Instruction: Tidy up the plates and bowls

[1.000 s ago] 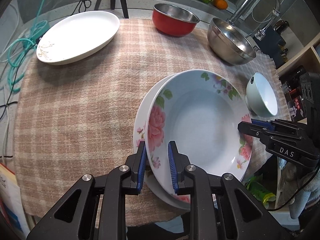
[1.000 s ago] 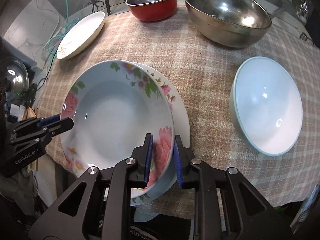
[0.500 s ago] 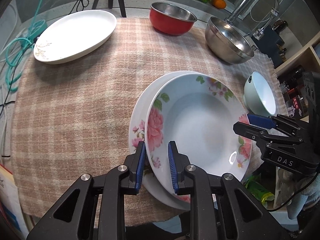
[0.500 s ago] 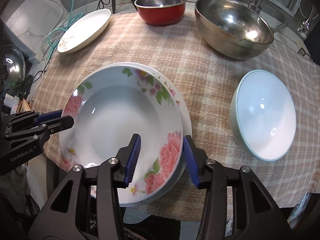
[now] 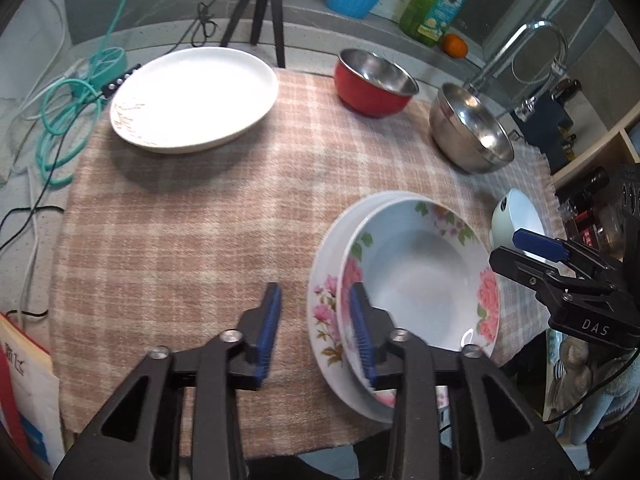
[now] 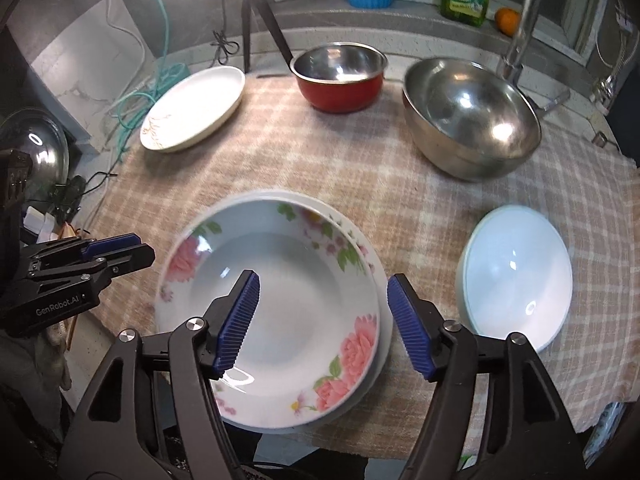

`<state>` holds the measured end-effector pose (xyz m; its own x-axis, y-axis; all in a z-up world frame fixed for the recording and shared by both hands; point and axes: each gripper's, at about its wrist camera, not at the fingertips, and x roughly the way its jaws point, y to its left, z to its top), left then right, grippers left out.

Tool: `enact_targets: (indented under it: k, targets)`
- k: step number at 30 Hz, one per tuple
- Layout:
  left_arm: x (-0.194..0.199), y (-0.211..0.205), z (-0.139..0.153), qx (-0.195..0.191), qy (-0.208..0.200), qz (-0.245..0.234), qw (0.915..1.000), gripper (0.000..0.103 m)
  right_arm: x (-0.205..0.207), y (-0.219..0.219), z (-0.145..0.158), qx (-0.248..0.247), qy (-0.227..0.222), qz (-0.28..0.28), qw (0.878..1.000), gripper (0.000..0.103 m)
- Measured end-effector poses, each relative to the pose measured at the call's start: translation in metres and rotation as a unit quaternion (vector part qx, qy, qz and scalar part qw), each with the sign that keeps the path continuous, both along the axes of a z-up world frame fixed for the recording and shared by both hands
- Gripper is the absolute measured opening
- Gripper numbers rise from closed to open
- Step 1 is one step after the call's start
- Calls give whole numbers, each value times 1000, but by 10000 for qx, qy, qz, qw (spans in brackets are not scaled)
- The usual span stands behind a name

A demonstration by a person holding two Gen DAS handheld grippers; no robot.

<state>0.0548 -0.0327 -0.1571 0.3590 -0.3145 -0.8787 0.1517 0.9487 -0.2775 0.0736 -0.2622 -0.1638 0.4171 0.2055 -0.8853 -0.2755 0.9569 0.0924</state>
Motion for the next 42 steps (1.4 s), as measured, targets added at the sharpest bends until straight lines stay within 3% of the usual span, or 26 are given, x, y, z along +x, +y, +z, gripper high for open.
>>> enact_targets:
  k: [2, 5, 14, 18, 22, 28, 36, 42]
  targets:
    - [1, 9, 6, 3, -108, 104, 9999, 51, 4, 8, 7, 39, -78, 94, 9999, 71]
    - [5, 25, 12, 16, -220, 268, 9994, 57, 10, 18, 16, 272, -132, 210, 9993, 85]
    - [31, 86, 24, 63, -454, 703, 9965, 57, 31, 64, 44, 727, -557, 479, 9946, 90]
    - [53, 112, 33, 103, -643, 745, 9951, 57, 49, 83, 43, 1107, -365, 447, 9922, 98]
    - [79, 136, 33, 92, -662, 766, 9948, 57, 68, 102, 41, 909, -384, 311, 9946, 98]
    - [120, 154, 24, 117, -598, 674, 9959, 57, 102, 121, 32, 992, -234, 79, 9948, 98]
    - [165, 168, -7, -140, -138, 567, 9982, 54, 150, 134, 6, 1070, 85, -240, 9939, 98]
    - [186, 172, -25, -318, 85, 613, 9976, 45, 177, 130, -18, 1270, 467, -464, 9897, 86]
